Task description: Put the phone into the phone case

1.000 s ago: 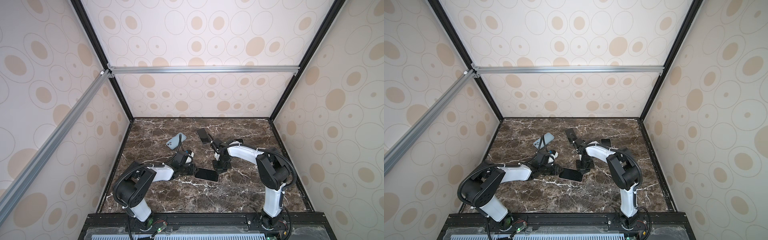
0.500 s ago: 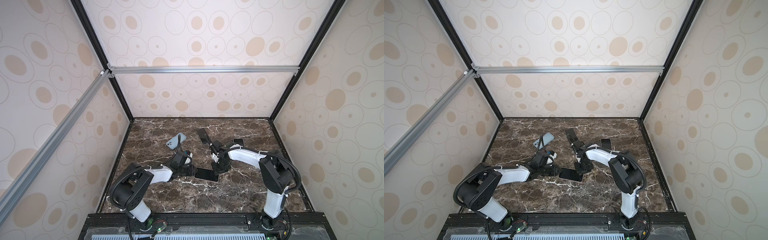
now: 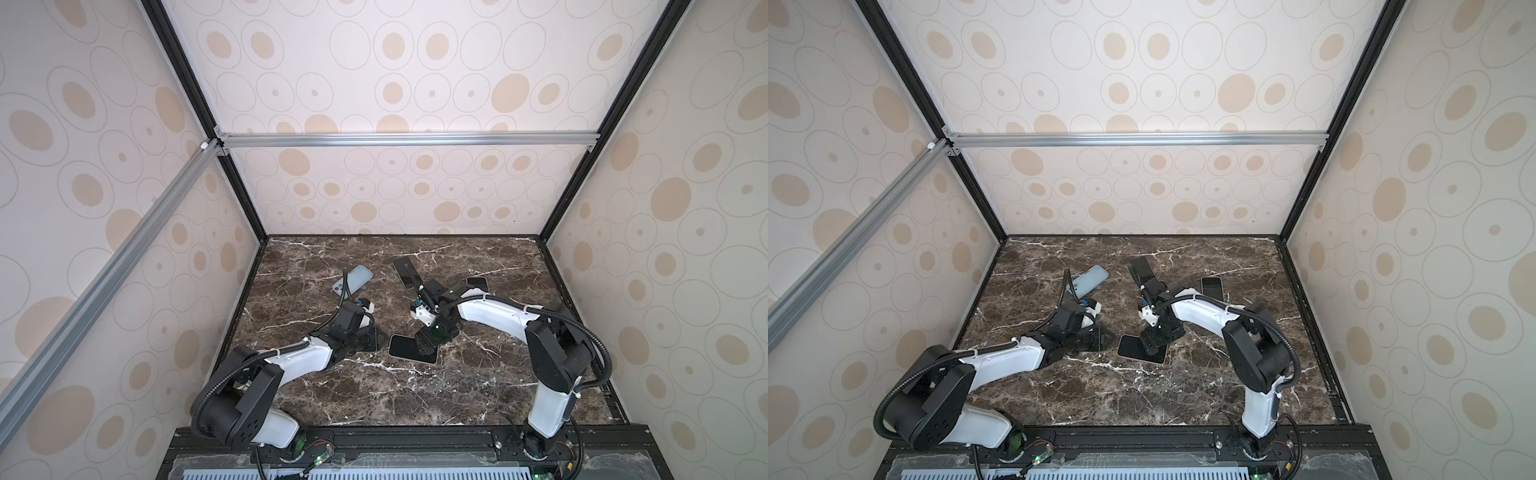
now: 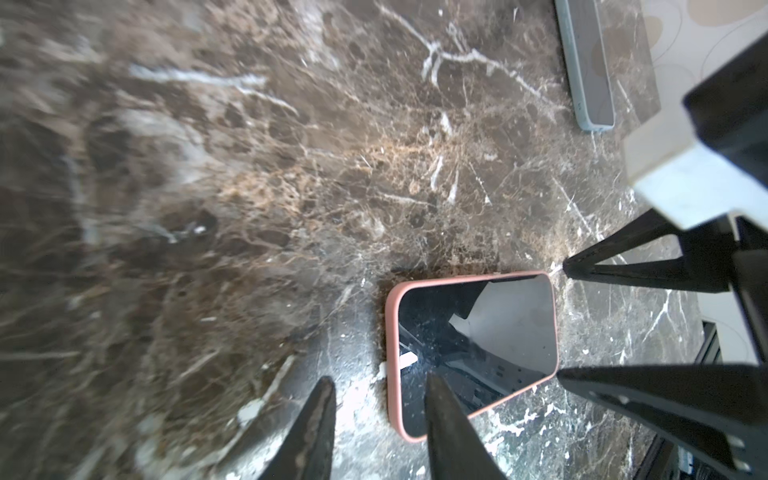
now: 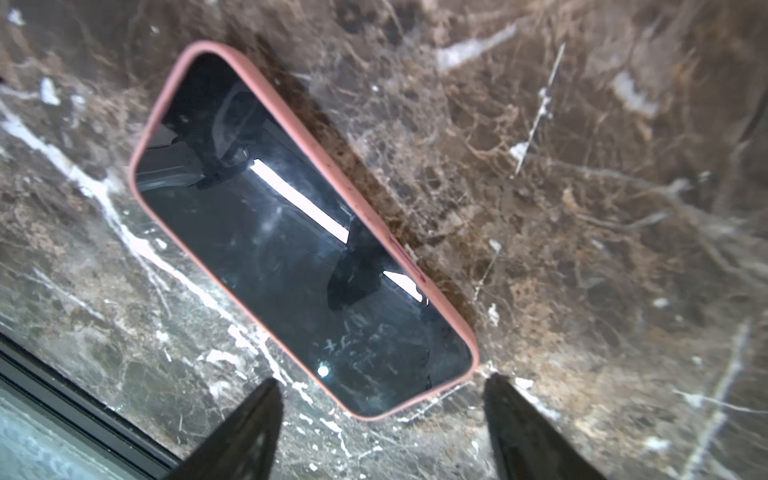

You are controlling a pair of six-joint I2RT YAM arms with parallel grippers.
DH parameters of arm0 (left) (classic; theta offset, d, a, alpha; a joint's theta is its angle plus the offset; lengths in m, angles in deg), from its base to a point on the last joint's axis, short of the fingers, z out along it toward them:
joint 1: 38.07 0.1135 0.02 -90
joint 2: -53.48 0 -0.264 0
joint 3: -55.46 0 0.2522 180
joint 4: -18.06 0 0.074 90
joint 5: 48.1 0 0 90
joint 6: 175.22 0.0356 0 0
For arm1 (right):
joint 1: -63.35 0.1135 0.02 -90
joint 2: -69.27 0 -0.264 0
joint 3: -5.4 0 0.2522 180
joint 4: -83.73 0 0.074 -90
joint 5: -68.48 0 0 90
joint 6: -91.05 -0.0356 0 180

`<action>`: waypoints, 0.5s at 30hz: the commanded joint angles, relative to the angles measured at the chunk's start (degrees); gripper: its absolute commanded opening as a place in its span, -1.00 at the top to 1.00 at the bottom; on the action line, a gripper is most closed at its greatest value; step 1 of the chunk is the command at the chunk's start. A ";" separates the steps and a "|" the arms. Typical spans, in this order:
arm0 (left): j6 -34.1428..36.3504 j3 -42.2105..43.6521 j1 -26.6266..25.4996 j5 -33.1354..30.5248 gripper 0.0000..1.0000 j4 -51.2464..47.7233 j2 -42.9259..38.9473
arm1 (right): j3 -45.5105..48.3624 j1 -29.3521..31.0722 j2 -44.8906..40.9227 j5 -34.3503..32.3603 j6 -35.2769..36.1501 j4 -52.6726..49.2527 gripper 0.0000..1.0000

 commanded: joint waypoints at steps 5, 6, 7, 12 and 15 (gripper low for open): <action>0.70 1.42 2.51 -3.54 0.09 -5.42 -6.79 | -2.35 2.23 -1.38 -4.49 10.06 -2.03 -0.65; 0.68 1.57 2.75 -3.90 0.06 -6.02 -7.70 | -2.41 2.49 -1.01 -3.83 11.37 -2.12 -0.65; 0.77 1.67 2.93 -4.12 0.03 -6.50 -8.47 | -2.57 2.69 -0.57 -3.71 12.52 -2.19 -0.66; 1.11 2.21 3.59 -6.43 -0.28 -9.82 -13.28 | -4.48 4.12 2.27 -4.56 15.64 -3.37 -0.91; 1.05 2.89 3.87 -7.82 -0.43 -11.26 -16.09 | -5.71 5.20 3.52 -4.91 16.38 -3.26 -0.99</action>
